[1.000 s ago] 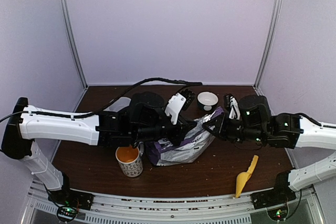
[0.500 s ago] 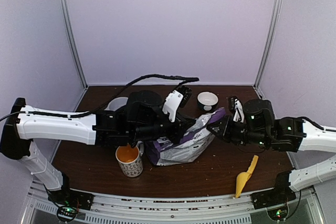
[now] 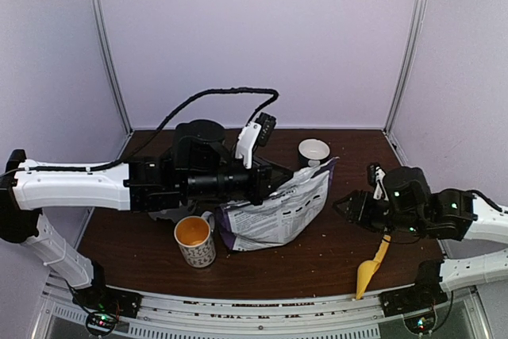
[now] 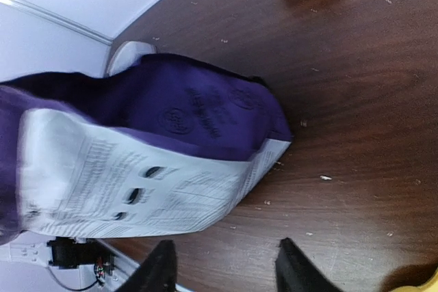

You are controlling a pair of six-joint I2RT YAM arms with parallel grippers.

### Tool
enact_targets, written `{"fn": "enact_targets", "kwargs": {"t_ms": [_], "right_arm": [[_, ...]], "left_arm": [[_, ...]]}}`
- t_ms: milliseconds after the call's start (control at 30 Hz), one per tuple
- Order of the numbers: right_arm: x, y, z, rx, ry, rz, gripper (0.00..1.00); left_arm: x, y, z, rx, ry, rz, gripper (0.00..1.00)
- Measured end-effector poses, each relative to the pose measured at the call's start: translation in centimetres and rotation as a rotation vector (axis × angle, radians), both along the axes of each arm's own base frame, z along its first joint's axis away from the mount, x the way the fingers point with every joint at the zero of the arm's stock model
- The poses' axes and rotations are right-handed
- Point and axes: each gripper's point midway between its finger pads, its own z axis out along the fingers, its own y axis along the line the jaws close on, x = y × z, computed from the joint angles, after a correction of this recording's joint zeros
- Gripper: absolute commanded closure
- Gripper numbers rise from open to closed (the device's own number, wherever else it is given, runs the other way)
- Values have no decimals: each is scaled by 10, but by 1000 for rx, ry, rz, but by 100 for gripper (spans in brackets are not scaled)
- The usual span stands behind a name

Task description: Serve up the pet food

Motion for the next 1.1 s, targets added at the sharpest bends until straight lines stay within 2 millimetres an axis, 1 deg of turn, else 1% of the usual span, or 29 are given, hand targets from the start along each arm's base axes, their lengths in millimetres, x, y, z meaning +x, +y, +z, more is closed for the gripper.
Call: {"fn": "enact_targets", "kwargs": {"t_ms": [67,133,167,233,267,367,433,500,633,767,900,1033,1100], "right_arm": [[-3,7,25,117,-36,22,39],[-7,12,47,241,-56,37,38],[-10,15,55,296,-62,49,38],[-17,22,64,390,-56,72,38],[-22,27,68,427,-51,88,39],[-35,40,77,491,-27,137,43],[-41,47,78,505,-14,159,46],[-47,54,77,511,0,181,47],[-52,65,75,507,14,203,47],[-50,71,75,518,16,191,47],[-46,79,75,523,12,186,51],[-45,87,80,525,11,195,52],[-45,88,82,529,9,196,54]], "left_arm": [[-4,-5,-3,-9,24,-32,100],[-10,-10,-6,-14,45,-71,100],[-13,-13,-7,-17,54,-88,100],[-17,-17,-10,-21,70,-120,100],[-19,-19,-11,-22,75,-132,100],[-25,-21,-13,-20,80,-158,100],[-27,-21,-13,-16,76,-166,100],[-30,-22,-15,-12,73,-176,100],[-37,-23,-18,-4,69,-199,100],[-41,-24,-19,-3,67,-212,100],[-42,-24,-20,-5,66,-215,100],[-42,-24,-21,-8,64,-215,100],[-42,-24,-20,-9,64,-214,100]]}}
